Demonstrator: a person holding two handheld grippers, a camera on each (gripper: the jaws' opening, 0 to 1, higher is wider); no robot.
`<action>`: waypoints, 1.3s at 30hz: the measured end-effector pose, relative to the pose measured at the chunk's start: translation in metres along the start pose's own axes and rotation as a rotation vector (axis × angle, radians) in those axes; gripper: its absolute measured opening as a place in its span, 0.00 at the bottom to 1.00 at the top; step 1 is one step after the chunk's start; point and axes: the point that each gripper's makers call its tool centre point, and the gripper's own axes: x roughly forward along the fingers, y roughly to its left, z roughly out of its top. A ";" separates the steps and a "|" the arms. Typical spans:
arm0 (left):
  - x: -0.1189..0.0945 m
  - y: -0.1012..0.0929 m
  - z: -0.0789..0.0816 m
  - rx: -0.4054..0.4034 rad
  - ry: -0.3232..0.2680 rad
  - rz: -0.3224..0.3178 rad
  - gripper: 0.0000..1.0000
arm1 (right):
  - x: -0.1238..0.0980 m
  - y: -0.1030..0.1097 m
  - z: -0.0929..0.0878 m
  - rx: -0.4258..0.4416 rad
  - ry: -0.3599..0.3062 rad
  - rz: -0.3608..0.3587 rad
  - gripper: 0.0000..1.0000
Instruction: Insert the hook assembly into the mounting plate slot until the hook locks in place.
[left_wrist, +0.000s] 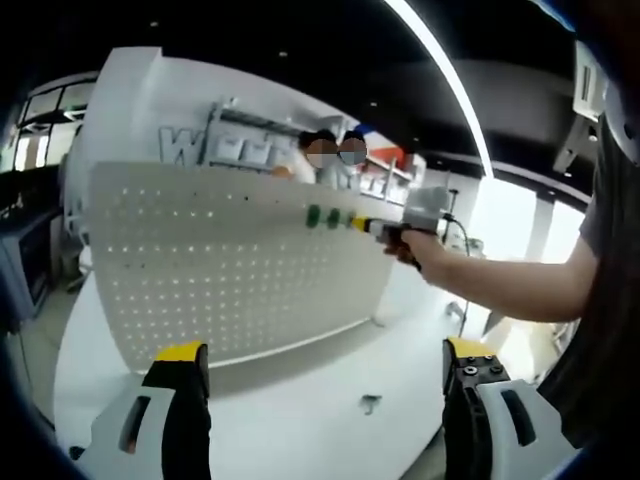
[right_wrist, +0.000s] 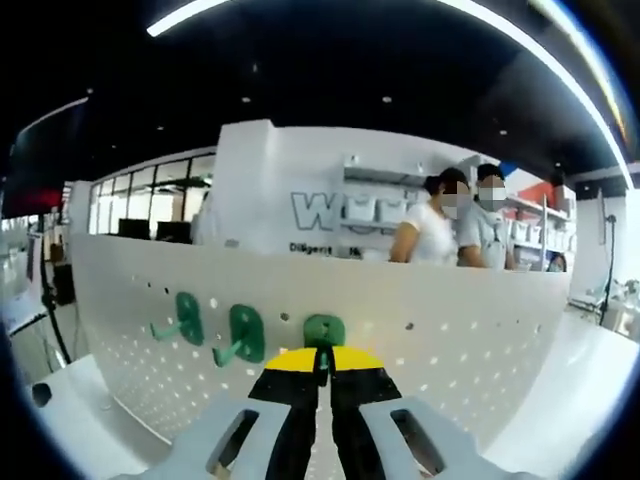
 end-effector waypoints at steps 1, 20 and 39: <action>0.000 0.000 0.000 -0.002 -0.001 0.000 0.98 | 0.000 0.000 0.000 -0.017 0.004 0.001 0.02; -0.004 -0.003 -0.002 0.004 -0.001 -0.012 0.98 | -0.021 -0.004 0.013 -0.023 0.001 -0.027 0.12; -0.011 -0.013 0.000 0.025 -0.007 -0.027 0.97 | -0.069 0.011 0.016 -0.054 -0.003 0.003 0.14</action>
